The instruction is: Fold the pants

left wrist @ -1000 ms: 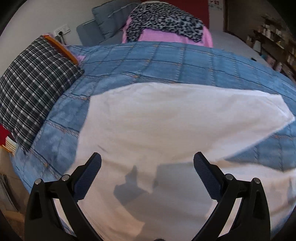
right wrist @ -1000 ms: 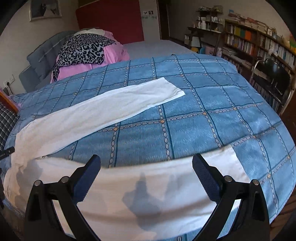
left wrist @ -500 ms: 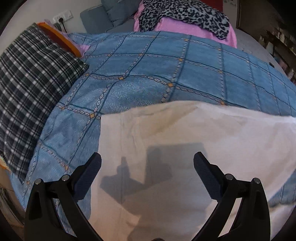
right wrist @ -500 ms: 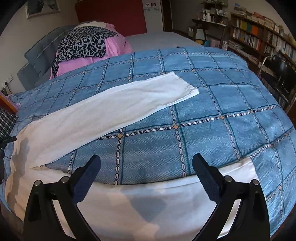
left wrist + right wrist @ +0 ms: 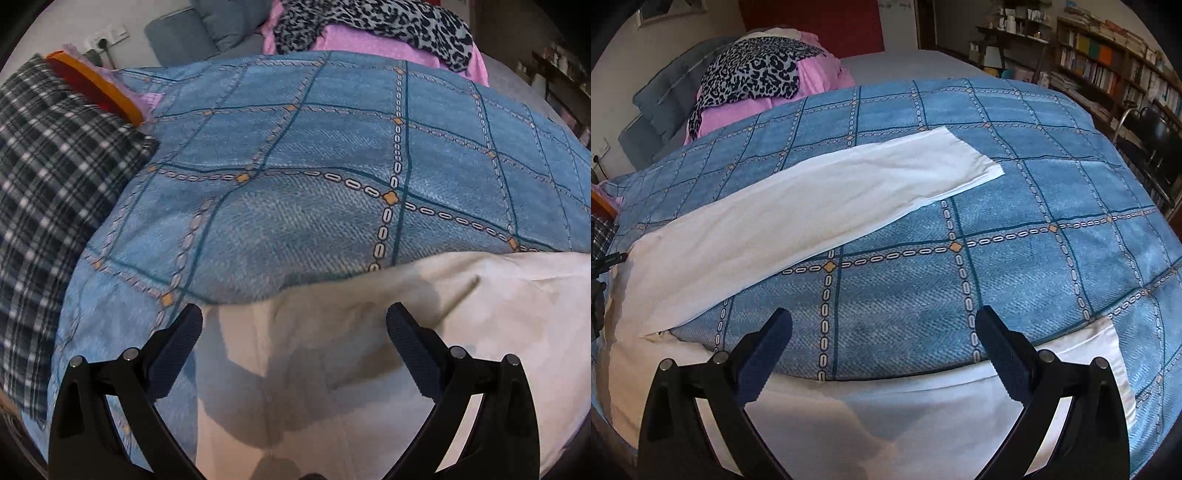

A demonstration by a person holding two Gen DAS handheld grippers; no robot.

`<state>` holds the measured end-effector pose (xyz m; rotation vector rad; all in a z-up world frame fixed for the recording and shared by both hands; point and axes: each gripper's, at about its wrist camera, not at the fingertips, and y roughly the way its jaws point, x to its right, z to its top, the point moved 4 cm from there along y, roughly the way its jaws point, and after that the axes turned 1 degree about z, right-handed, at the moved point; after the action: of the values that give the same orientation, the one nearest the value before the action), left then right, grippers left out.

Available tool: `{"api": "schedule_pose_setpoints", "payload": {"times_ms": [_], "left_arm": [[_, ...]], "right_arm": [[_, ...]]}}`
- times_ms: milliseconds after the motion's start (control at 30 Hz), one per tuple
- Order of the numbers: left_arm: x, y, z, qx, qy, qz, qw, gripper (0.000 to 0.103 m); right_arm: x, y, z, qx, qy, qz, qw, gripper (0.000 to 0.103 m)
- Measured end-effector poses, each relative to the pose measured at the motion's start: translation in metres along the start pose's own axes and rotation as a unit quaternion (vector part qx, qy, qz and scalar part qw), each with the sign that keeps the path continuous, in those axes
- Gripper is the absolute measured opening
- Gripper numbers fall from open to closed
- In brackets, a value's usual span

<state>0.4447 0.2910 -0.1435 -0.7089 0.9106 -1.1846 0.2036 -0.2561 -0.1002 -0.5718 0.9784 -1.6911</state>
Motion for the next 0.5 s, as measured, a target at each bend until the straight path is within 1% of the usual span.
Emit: {"api": "schedule_pose_setpoints", "payload": {"times_ms": [67,100,167,200,233,267,300,400,433,467,500], "left_arm": [[0.005,0.008,0.003,0.004,0.018,-0.022,0.9996,0.1],[0.007,0.011,0.004,0.006,0.029,-0.024,0.9993,0.098],[0.013,0.016,0.006,0.005,0.052,-0.04,0.9978,0.089],[0.015,0.017,0.006,0.004,0.058,-0.051,0.997,0.086],[0.017,0.018,0.008,0.003,0.065,-0.068,0.9956,0.081],[0.019,0.018,0.008,0.003,0.072,-0.078,0.9944,0.073],[0.021,0.018,0.009,0.001,0.082,-0.093,0.9923,0.069],[0.023,0.017,0.01,-0.003,0.103,-0.106,0.989,0.059],[0.024,0.016,0.01,-0.003,0.108,-0.108,0.9883,0.05],[0.024,0.014,0.009,-0.002,0.115,-0.109,0.9873,0.039],[0.023,0.011,0.008,-0.001,0.115,-0.111,0.9871,0.034]], "right_arm": [[-0.003,0.003,0.0,-0.003,0.0,0.002,1.0,0.098],[-0.005,0.005,0.0,-0.004,-0.001,0.001,1.0,0.098],[-0.007,0.008,-0.001,-0.008,-0.001,0.002,1.0,0.098],[-0.009,0.009,-0.002,-0.011,-0.002,0.001,1.0,0.098],[-0.01,0.011,-0.002,-0.013,-0.003,0.001,1.0,0.098],[-0.011,0.012,-0.003,-0.016,-0.004,0.0,1.0,0.098],[-0.012,0.014,-0.004,-0.018,-0.003,0.0,1.0,0.098],[-0.015,0.018,-0.004,-0.021,-0.002,0.0,1.0,0.098],[-0.016,0.019,-0.004,-0.022,-0.002,0.001,1.0,0.098],[-0.016,0.02,-0.003,-0.022,-0.002,0.001,1.0,0.098],[-0.018,0.02,-0.003,-0.022,-0.002,0.002,1.0,0.098]]}}
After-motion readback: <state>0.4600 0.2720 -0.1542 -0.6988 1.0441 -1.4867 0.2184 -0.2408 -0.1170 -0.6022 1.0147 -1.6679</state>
